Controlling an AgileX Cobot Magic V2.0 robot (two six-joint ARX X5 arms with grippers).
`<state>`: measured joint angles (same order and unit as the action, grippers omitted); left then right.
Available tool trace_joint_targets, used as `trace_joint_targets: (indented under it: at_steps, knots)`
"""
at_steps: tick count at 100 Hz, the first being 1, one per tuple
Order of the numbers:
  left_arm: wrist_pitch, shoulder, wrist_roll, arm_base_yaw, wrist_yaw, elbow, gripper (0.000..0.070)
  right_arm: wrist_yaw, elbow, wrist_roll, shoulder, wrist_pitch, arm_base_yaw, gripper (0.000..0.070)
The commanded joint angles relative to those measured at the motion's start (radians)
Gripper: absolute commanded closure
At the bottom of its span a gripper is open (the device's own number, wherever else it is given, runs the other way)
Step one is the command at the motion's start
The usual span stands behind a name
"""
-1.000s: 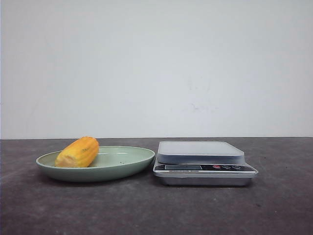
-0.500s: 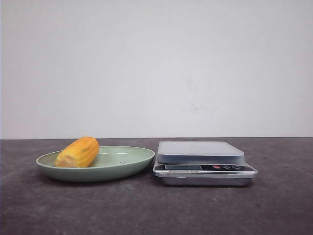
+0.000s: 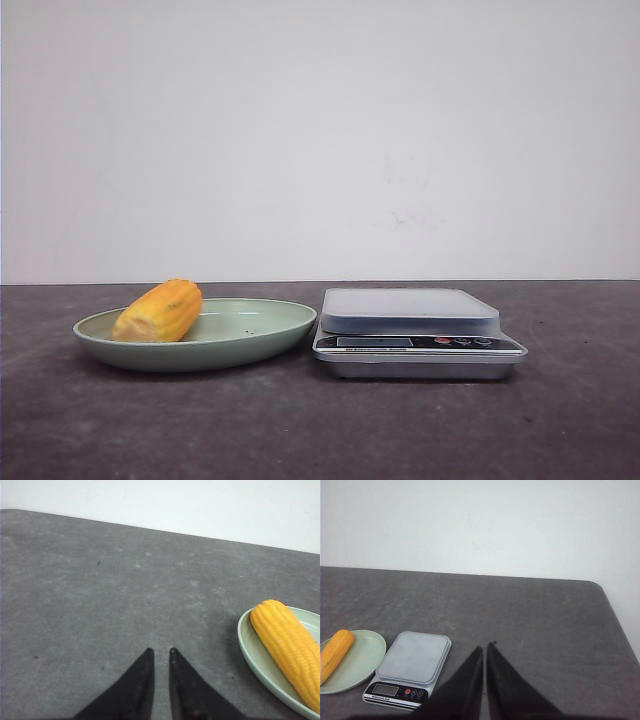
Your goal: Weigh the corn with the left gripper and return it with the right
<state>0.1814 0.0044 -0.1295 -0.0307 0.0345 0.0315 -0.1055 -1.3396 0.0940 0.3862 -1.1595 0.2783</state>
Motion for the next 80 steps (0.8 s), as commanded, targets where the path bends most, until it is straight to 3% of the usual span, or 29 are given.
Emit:
trace_joint_targets:
  at_steps: [1, 65, 80]
  knots:
    - [0.005, -0.001, 0.013, -0.004, 0.008, -0.018, 0.0685, 0.0, -0.014, 0.011, -0.003, 0.013, 0.001, 0.0696]
    - [0.005, -0.001, 0.013, -0.004, 0.008, -0.018, 0.0685, -0.001, -0.015, 0.01, -0.003, 0.014, 0.001, 0.0696]
    - [0.005, -0.001, 0.013, -0.004, 0.008, -0.018, 0.0685, -0.006, -0.014, -0.03, -0.003, 0.016, 0.004, 0.0696]
